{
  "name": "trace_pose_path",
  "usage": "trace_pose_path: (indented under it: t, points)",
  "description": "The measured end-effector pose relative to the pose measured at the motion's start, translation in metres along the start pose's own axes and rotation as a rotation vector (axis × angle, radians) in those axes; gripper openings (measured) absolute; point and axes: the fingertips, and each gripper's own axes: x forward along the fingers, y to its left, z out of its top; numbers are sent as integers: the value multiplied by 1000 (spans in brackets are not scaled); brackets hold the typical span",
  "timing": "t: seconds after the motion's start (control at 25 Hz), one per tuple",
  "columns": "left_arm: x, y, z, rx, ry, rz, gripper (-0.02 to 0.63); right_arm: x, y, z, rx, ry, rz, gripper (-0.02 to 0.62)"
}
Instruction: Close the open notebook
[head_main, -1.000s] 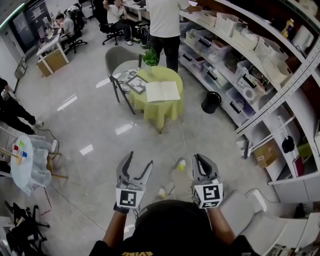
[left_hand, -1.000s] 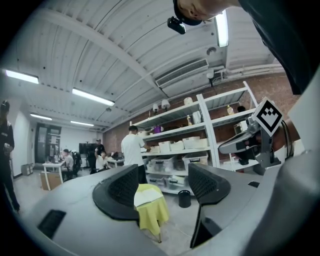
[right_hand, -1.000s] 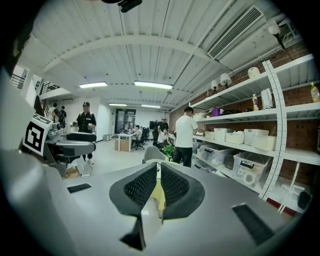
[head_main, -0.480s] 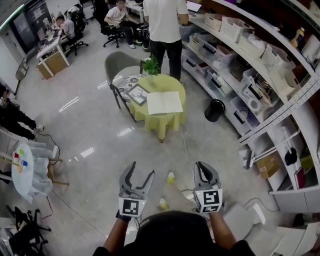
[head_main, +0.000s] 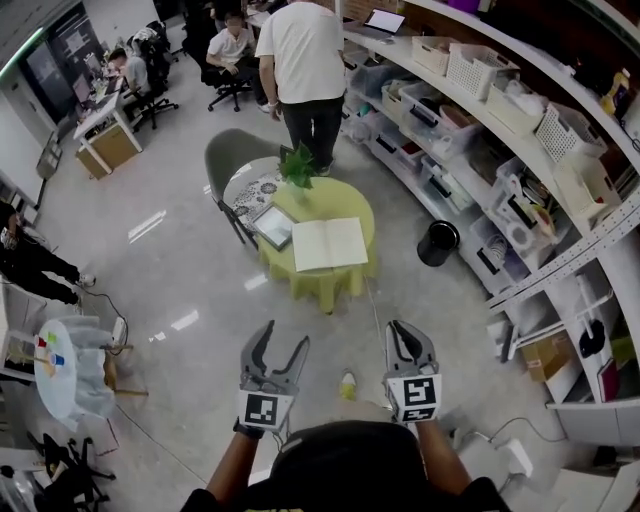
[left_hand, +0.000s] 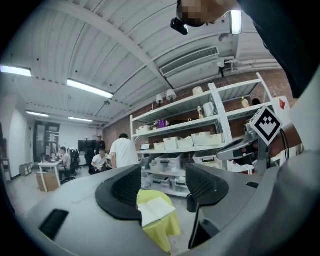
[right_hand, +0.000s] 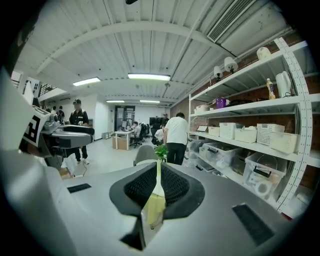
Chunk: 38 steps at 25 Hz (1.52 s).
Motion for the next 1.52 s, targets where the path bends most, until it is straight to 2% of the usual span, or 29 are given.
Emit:
trace_pose_path:
  t: [0.16, 0.32, 0.6, 0.72, 0.8, 1.0, 1.16, 1.28, 1.44, 1.52]
  points:
    - [43, -1, 1, 3, 0, -9, 291, 29, -23, -4, 32, 5, 26, 25]
    - [75, -1, 1, 22, 17, -23, 281, 57, -25, -13, 61, 31, 86, 25]
    - [110, 33, -14, 18, 74, 9, 258, 103, -19, -23, 89, 89, 152, 25]
    - [124, 51, -21, -23, 74, 25, 206, 123, -8, -29, 109, 124, 182, 25]
    - [135, 63, -33, -47, 91, 29, 204, 140, -3, -34, 112, 143, 193, 23]
    - [167, 101, -49, -59, 105, 17, 204, 192, -1, -23, 94, 163, 172, 24]
    - [190, 146, -44, -76, 69, 28, 204, 232, 0, 5, 13, 145, 143, 23]
    - [205, 175, -47, -108, 72, 28, 204, 256, -4, 21, 70, 107, 113, 23]
    - [222, 199, -63, -158, 102, 5, 206, 279, -3, 29, 62, 114, 74, 23]
    - [234, 218, -75, -135, 135, -17, 206, 302, 3, 35, 65, 93, 75, 20]
